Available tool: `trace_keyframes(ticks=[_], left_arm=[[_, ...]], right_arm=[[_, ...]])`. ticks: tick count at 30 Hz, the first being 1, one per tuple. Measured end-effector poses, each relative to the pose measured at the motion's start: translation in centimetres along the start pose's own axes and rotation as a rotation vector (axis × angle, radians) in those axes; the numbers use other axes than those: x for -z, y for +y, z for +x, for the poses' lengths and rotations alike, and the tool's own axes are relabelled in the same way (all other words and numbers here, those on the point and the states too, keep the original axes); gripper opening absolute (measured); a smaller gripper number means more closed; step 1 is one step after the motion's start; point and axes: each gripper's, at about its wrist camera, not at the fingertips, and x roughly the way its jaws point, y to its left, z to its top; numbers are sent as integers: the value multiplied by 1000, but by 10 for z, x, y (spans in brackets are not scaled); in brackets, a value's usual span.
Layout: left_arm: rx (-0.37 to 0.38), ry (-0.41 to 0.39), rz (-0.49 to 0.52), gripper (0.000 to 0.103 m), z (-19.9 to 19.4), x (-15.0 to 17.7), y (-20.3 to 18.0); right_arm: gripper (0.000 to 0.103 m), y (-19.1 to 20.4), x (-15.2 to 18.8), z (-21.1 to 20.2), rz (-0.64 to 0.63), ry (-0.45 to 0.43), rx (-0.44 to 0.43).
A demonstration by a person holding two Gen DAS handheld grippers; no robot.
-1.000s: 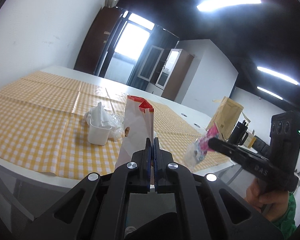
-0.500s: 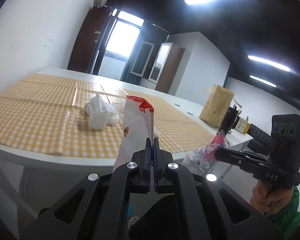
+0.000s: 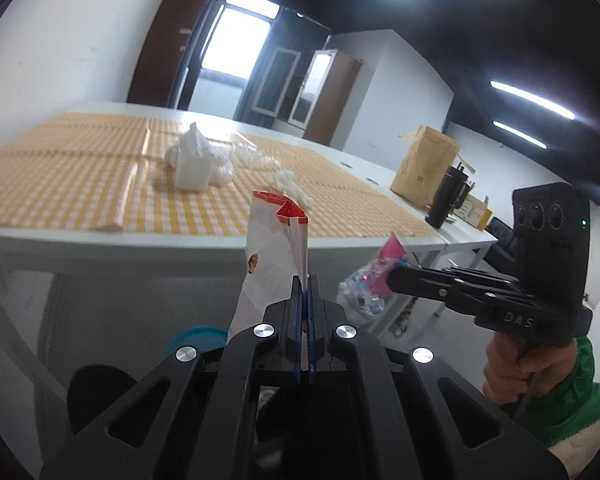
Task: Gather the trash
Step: 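Carry zip bag and bottle in both tools down over the wastebasket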
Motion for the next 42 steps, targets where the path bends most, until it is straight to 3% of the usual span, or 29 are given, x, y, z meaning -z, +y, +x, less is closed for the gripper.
trace_keyframes(ticks=[6, 15, 26, 32, 42], left_arm=[[-6, 44, 42, 1, 19, 22, 9], [-10, 136, 23, 1, 54, 47, 26], [-43, 226, -62, 1, 97, 69, 63], [-110, 307, -137, 1, 124, 83, 84], [-156, 355, -146, 1, 165, 85, 103]], right_arm=[[6, -7, 11, 23, 14, 51, -1], [6, -25, 37, 61, 77, 118, -9], [6, -55, 65, 122, 132, 209, -16], [6, -71, 76, 153, 148, 258, -1], [6, -95, 94, 208, 190, 325, 10]])
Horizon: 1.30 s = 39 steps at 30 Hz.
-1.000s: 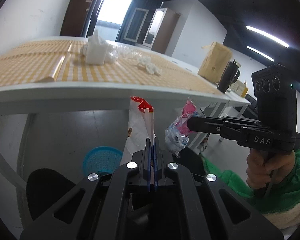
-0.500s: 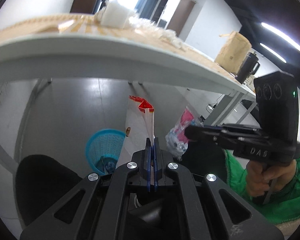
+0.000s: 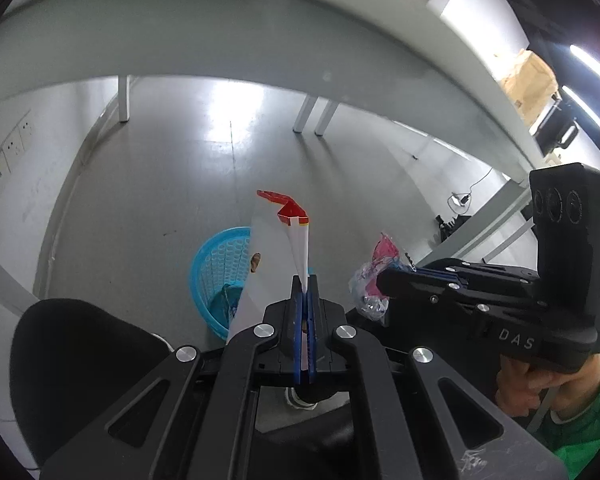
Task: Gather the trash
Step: 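Carry zip bag and bottle in both tools down over the wastebasket, then open both tools to drop zip bag and bottle into the wastebasket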
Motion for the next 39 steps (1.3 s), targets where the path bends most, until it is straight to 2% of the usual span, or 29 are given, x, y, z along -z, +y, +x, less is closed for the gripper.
trace_keyframes(ticks=[6, 14, 24, 34, 39], left_arm=[[-25, 19, -3, 1, 25, -2, 0], [-47, 67, -106, 1, 59, -11, 23], [-92, 133, -166, 1, 95, -22, 37], [-126, 179, -168, 1, 130, -31, 43], [-139, 206, -188, 1, 147, -36, 50]], right_arm=[[6, -10, 0, 27, 10, 38, 2], [6, -30, -9, 58, 31, 72, 0], [6, -73, -29, 106, 97, 151, -32], [6, -103, -44, 152, 130, 225, -31], [6, -114, -48, 172, 136, 257, 2]])
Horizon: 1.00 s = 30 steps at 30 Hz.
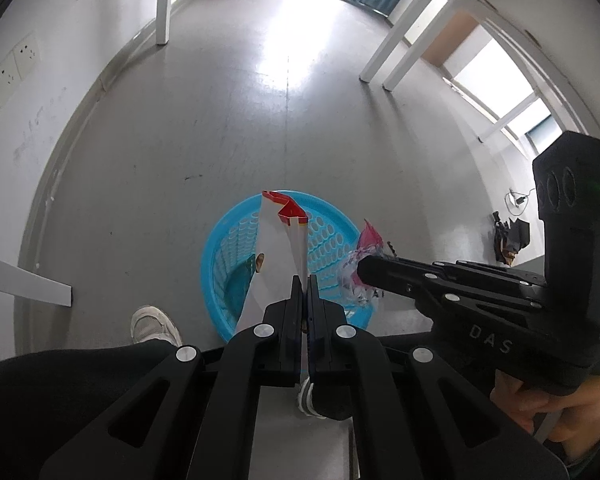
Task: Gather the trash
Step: 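Open both tools to drop zip bag and bottle into the wastebasket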
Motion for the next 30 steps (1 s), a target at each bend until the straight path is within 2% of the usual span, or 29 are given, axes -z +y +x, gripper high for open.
trace_keyframes(ticks=[12, 14, 15, 16, 18, 19, 22, 30], left_arm=[[-1, 59, -10, 1, 26, -9, 0], [9, 62, -16, 1, 26, -9, 0], [25, 70, -24, 4, 27, -9, 1], [34, 88, -31, 15, 30, -9, 1], [1, 107, -25, 31, 35, -10, 1], [-16, 111, -32, 31, 36, -9, 3], [-7, 117, -65, 31, 35, -9, 8], [-34, 98, -16, 31, 31, -7, 1]], right_arm=[[6, -16, -12, 32, 41, 66, 46], [9, -22, -12, 34, 69, 71, 60], [11, -25, -12, 35, 91, 72, 71], [20, -28, -12, 36, 107, 74, 77], [32, -31, -11, 37, 124, 78, 90], [33, -33, -10, 38, 127, 81, 97], [33, -37, -8, 40, 138, 92, 118], [33, -34, -3, 40, 138, 109, 157]])
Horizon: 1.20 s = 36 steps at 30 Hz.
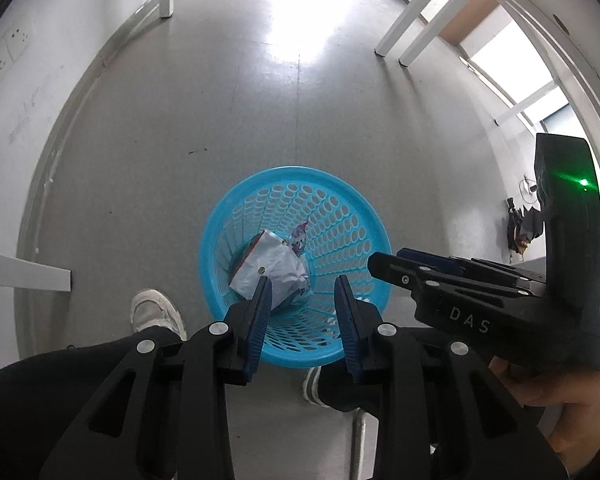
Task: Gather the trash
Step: 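Open both tools to drop zip bag and bottle into the wastebasket, then raise both open tools back up toward the trash on the table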
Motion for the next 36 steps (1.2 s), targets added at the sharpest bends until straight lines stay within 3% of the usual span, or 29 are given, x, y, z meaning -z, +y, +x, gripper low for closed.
trace_keyframes(ticks=[5, 9, 18, 36], left_arm=[[-7, -5, -12, 31, -4, 0, 2], [2, -1, -38, 31, -10, 3, 6], [-20, -53, -18, 35, -47, 22, 3], [-44, -136, 64, 63, -130, 80, -9]], right_arm=[[33, -1, 6, -5, 17, -1, 21], [39, 5, 18, -20, -7, -24, 92], [47, 25, 60, -65, -55, -97, 88], [65, 59, 140, -169, -177, -299, 118]])
